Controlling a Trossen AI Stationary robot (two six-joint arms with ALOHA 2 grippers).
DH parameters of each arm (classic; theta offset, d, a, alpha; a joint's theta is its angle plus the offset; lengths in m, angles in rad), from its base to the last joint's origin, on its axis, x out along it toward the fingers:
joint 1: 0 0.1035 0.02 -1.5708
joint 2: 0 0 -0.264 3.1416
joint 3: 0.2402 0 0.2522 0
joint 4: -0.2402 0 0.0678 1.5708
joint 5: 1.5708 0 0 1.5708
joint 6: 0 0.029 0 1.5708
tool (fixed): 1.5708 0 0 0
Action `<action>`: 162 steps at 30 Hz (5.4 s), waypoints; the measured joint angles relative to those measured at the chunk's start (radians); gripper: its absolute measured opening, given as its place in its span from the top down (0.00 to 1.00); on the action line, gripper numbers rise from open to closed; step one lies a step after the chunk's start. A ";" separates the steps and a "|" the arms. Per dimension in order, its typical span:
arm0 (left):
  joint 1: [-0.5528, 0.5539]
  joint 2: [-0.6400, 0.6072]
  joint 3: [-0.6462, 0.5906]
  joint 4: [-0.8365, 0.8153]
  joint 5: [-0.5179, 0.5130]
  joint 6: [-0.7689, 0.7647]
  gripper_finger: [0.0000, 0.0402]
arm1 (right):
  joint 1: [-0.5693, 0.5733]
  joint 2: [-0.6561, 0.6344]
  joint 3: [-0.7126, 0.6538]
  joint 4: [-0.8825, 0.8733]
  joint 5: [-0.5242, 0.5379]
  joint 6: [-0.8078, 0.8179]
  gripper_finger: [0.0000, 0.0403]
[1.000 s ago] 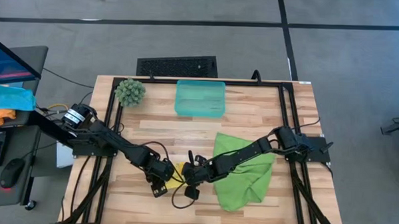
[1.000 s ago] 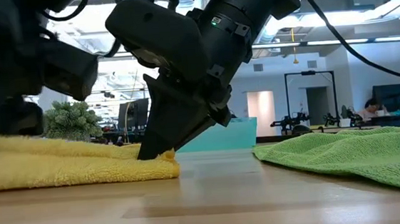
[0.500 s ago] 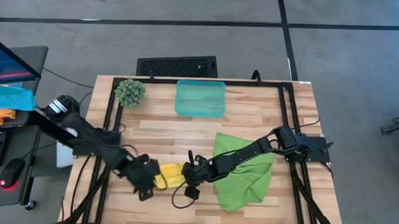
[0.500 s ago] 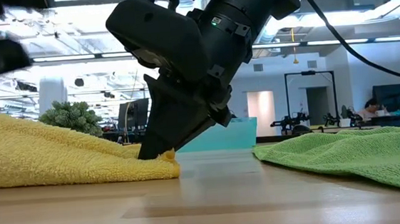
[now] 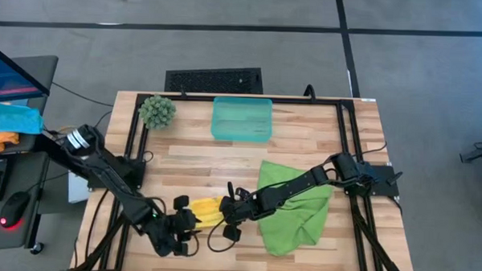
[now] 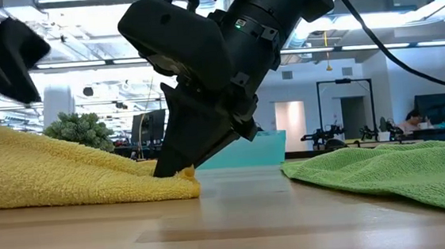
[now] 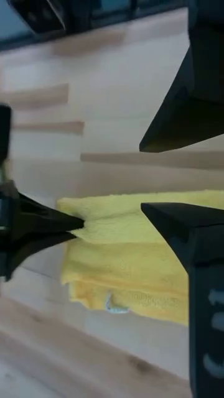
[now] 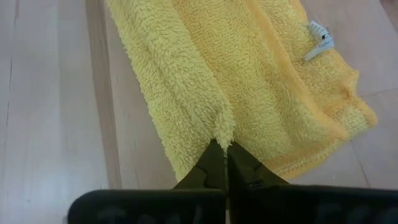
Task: Roll microfiber towels into tight, uniform cylinder then place into a basket
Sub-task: Roll the yellow microfiber cloth
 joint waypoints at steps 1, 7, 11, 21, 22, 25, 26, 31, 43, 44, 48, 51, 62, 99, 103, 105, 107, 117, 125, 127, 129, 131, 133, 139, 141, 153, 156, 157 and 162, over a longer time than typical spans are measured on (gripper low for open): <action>0.011 0.014 0.000 0.007 0.012 0.000 0.67 | 0.000 0.000 0.000 0.000 0.000 0.000 0.98; 0.055 0.044 0.000 0.003 0.049 -0.003 0.67 | 0.000 0.000 0.000 0.000 0.000 0.000 0.95; 0.064 0.044 0.000 -0.001 0.083 -0.004 0.67 | 0.000 0.000 0.000 0.000 0.000 0.000 0.97; 0.064 0.044 -0.089 0.005 0.074 -0.127 0.67 | 0.000 0.000 0.000 0.000 0.000 0.000 0.95; 0.063 0.044 -0.096 0.011 0.074 -0.138 0.67 | 0.000 0.000 0.000 0.000 0.000 0.000 0.95; 0.063 0.044 -0.120 0.031 0.094 -0.161 0.67 | 0.000 0.000 0.000 0.000 0.000 0.000 0.97; 0.063 0.044 -0.128 0.054 0.096 -0.163 0.67 | 0.000 0.000 0.000 0.000 0.000 0.000 0.98; 0.060 0.043 -0.133 0.073 0.101 -0.157 0.67 | 0.000 0.000 0.000 0.000 0.000 0.000 0.95; 0.022 -0.146 -0.132 0.041 0.001 -0.108 0.67 | 0.000 0.000 0.000 0.000 0.000 0.000 0.96; 0.019 -0.150 -0.132 0.056 -0.008 -0.091 0.67 | 0.000 0.000 0.000 0.000 0.000 0.000 0.95; 0.009 -0.131 -0.132 0.113 0.015 -0.035 0.67 | 0.000 0.000 0.000 0.000 0.000 0.000 0.95; 0.009 -0.079 -0.132 0.135 0.033 -0.032 0.67 | 0.000 0.000 0.000 0.000 0.000 0.000 0.97; 0.035 0.059 -0.132 0.129 0.048 -0.141 0.67 | 0.000 0.000 0.000 0.000 0.000 0.000 0.95; 0.028 0.058 -0.132 0.049 0.134 -0.292 0.67 | 0.065 -0.117 -0.004 -0.035 0.065 -0.407 0.71; 0.028 0.058 -0.132 0.049 0.134 -0.292 0.67 | 0.094 -0.083 -0.002 0.026 0.064 -0.548 0.71; 0.028 0.058 -0.132 0.049 0.134 -0.305 0.67 | 0.103 -0.072 -0.004 0.023 0.065 -0.591 0.71; 0.028 0.058 -0.132 0.049 0.135 -0.319 0.67 | 0.109 -0.076 -0.002 0.029 0.067 -0.604 0.71; 0.028 0.058 -0.132 0.048 0.138 -0.314 0.67 | 0.127 -0.103 -0.002 -0.031 0.204 -0.605 0.71; 0.028 0.058 -0.132 0.040 0.143 -0.310 0.67 | 0.162 -0.138 0.000 0.002 0.244 -0.655 0.71; 0.028 0.058 -0.132 0.040 0.143 -0.310 0.67 | 0.165 -0.130 -0.001 0.043 0.241 -0.665 0.71; 0.029 0.058 -0.132 0.040 0.145 -0.311 0.67 | 0.158 -0.108 0.004 0.065 0.234 -0.673 0.71; 0.028 0.058 -0.132 0.041 0.147 -0.320 0.67 | 0.144 -0.082 -0.002 0.043 0.228 -0.689 0.71; 0.029 0.058 -0.132 0.041 0.149 -0.325 0.67 | 0.128 -0.062 -0.002 0.054 0.194 -0.690 0.71; 0.029 0.058 -0.132 0.041 0.152 -0.325 0.67 | 0.098 -0.044 0.001 0.064 0.189 -0.690 0.70; 0.029 0.058 -0.132 0.041 0.152 -0.324 0.67 | 0.095 -0.043 -0.002 0.072 0.182 -0.690 0.68; 0.029 0.058 -0.132 0.040 0.160 -0.322 0.67 | 0.057 0.008 -0.001 0.064 0.163 -0.647 0.41; 0.029 0.058 -0.132 0.037 0.162 -0.322 0.67 | 0.043 0.030 0.005 0.094 0.141 -0.604 0.39; 0.029 0.058 -0.132 0.036 0.163 -0.321 0.67 | 0.040 0.029 0.006 0.086 0.135 -0.597 0.39; 0.029 0.058 -0.132 0.031 0.164 -0.309 0.67 | 0.035 0.030 0.005 0.084 0.112 -0.551 0.46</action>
